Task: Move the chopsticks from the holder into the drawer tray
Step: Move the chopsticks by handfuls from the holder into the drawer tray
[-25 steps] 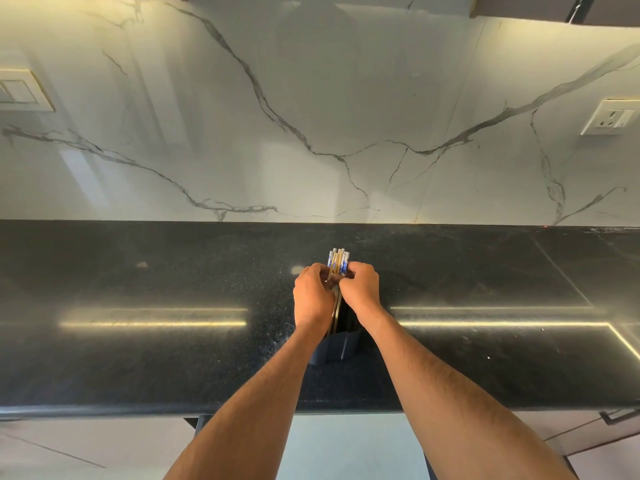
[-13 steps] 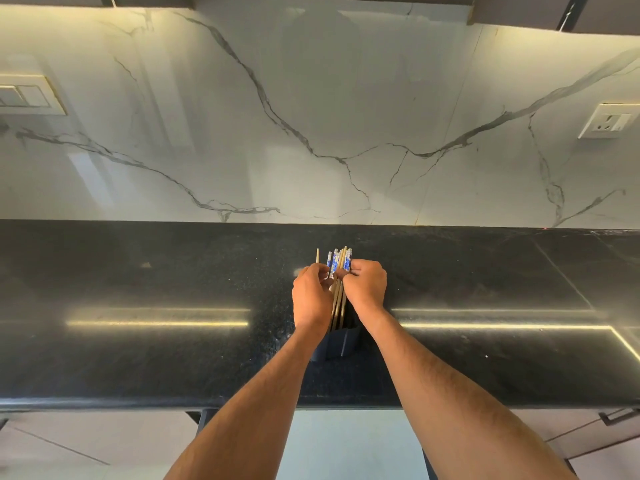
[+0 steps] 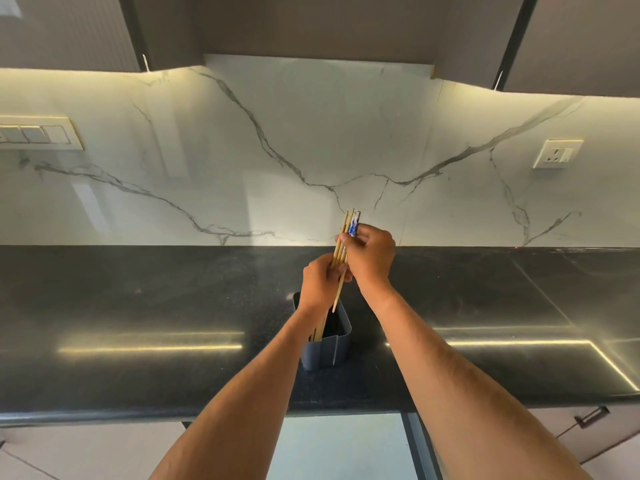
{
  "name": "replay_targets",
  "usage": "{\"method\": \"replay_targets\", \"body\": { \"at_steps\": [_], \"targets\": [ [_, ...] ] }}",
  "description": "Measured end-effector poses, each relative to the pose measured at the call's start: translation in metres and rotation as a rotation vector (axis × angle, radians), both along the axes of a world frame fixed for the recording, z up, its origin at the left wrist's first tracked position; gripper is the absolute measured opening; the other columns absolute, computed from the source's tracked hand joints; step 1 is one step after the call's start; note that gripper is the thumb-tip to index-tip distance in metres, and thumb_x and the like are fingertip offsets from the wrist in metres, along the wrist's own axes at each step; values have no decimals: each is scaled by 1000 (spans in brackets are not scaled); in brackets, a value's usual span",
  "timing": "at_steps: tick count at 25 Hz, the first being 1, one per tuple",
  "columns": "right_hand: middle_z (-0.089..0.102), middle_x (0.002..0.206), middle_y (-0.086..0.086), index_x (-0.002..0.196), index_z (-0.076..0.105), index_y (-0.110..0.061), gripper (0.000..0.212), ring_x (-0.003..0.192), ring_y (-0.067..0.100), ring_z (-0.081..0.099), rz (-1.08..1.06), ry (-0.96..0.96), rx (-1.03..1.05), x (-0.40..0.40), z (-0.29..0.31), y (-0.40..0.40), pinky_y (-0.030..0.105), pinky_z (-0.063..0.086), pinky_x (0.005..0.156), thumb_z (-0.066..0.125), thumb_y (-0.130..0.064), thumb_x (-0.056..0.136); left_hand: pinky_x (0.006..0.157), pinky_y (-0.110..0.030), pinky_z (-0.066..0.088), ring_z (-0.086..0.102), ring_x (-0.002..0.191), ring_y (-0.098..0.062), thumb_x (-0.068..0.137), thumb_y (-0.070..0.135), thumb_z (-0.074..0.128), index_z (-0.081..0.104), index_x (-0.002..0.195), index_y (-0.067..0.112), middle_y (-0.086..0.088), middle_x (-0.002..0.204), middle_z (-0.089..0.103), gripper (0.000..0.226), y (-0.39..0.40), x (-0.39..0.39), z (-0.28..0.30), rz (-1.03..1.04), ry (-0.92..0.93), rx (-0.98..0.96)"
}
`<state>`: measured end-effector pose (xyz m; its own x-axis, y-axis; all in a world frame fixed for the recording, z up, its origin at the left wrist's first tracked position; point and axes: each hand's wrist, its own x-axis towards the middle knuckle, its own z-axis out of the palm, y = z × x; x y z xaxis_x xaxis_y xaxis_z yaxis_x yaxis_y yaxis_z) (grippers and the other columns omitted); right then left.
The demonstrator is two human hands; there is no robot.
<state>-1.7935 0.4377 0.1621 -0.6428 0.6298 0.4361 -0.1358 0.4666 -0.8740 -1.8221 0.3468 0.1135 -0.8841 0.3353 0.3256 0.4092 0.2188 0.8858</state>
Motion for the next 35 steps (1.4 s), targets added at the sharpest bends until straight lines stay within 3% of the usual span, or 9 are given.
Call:
{"method": "replay_targets", "body": {
  "at_steps": [4, 7, 14, 19, 25, 30, 33, 35],
  "targets": [
    [78, 81, -1, 87, 75, -10, 4, 76, 10, 75, 103, 45, -35, 23, 40, -7, 32, 61, 73, 72, -7, 88, 65, -19, 58, 72, 65, -8, 99, 4, 51, 66, 84, 8, -1, 70, 72, 22, -10, 20, 33, -28, 17, 88],
    [78, 82, 4, 91, 73, -4, 6, 77, 11, 76, 198, 37, -52, 46, 53, -15, 27, 61, 74, 75, -6, 85, 69, -26, 62, 73, 67, -15, 99, 1, 50, 68, 91, 1, -7, 73, 73, 20, -25, 42, 33, -35, -60, 126],
    [78, 75, 4, 78, 78, -8, 9, 73, 20, 76, 215, -150, -87, 94, 49, -39, 35, 61, 75, 85, -8, 74, 72, -29, 62, 74, 69, -19, 99, 3, 53, 68, 92, 3, -9, 75, 73, 17, -76, 95, 10, -109, -173, 67],
    [76, 69, -1, 72, 79, -12, 10, 67, 13, 72, 186, -181, -116, 117, 47, -55, 27, 53, 66, 89, -11, 70, 77, -33, 63, 75, 76, -24, 101, 8, 55, 69, 93, 7, -6, 79, 74, 16, -102, 126, 6, -158, -182, 41],
    [78, 74, 5, 81, 79, -5, 10, 68, 18, 76, 175, -54, -184, 135, 66, -62, 32, 60, 70, 85, -2, 74, 83, -39, 62, 74, 81, -27, 100, 14, 58, 67, 108, -2, -19, 94, 73, 21, -121, 149, -1, -151, -228, -7],
    [78, 83, 14, 96, 76, 1, 10, 76, 24, 77, 210, 210, -240, 145, 96, -68, 39, 64, 72, 72, 2, 87, 81, -42, 63, 75, 81, -30, 100, 12, 57, 68, 108, -3, -20, 93, 73, 20, -131, 153, -4, -122, -329, -45],
    [78, 88, 12, 98, 74, -1, 9, 85, 23, 77, 224, 449, -49, 151, 115, -78, 38, 64, 76, 70, -2, 90, 74, -40, 64, 74, 76, -30, 103, 6, 50, 69, 104, -2, -19, 90, 73, 21, -139, 152, -8, -67, -493, -16],
    [77, 93, 10, 100, 74, -1, 11, 90, 18, 76, 193, 555, 370, 158, 112, -86, 34, 63, 78, 68, -6, 93, 70, -37, 64, 74, 72, -27, 104, 6, 42, 67, 100, -2, -17, 85, 71, 27, -135, 144, 0, -63, -733, 141]
  ]
}}
